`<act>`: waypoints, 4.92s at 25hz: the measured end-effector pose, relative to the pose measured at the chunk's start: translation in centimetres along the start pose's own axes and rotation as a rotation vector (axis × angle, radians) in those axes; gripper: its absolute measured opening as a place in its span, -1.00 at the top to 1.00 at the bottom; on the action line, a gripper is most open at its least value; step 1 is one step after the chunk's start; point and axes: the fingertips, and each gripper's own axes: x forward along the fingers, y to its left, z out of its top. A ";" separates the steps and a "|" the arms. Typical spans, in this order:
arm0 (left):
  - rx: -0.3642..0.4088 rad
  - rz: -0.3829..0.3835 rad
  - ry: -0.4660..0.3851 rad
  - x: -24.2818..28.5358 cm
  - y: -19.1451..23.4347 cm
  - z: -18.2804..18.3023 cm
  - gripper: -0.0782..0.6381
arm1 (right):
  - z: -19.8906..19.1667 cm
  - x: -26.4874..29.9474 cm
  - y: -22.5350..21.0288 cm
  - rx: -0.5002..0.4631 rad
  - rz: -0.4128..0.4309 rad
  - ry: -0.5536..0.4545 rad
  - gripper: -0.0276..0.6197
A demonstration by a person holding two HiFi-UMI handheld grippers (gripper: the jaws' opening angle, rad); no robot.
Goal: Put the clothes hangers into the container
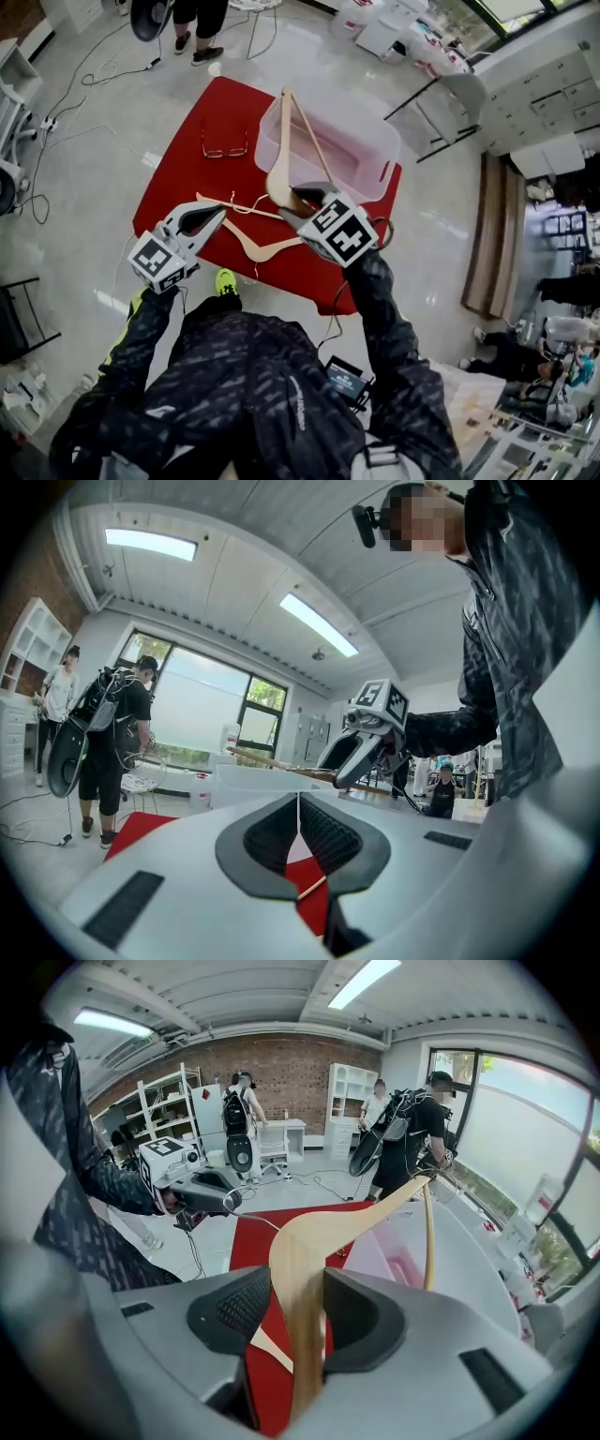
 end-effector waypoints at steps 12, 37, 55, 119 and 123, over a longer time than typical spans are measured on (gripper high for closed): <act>0.011 -0.077 -0.015 3.1 2.0 1.7 0.75 | -0.2 -1.0 -5.0 0.101 0.091 0.019 0.36; -0.003 -0.090 0.005 7.6 3.5 2.0 0.75 | -1.3 0.6 -13.5 0.287 0.342 0.037 0.35; -0.013 -0.042 0.042 11.5 3.4 1.0 0.75 | -2.5 3.7 -16.9 0.334 0.487 0.047 0.36; -0.002 -0.085 0.013 5.0 -4.1 3.2 0.75 | 1.3 -4.1 1.7 0.040 -0.021 -0.297 0.80; -0.008 -0.075 0.022 4.3 -5.0 2.5 0.75 | 0.7 -4.2 3.6 0.046 -0.033 -0.325 0.80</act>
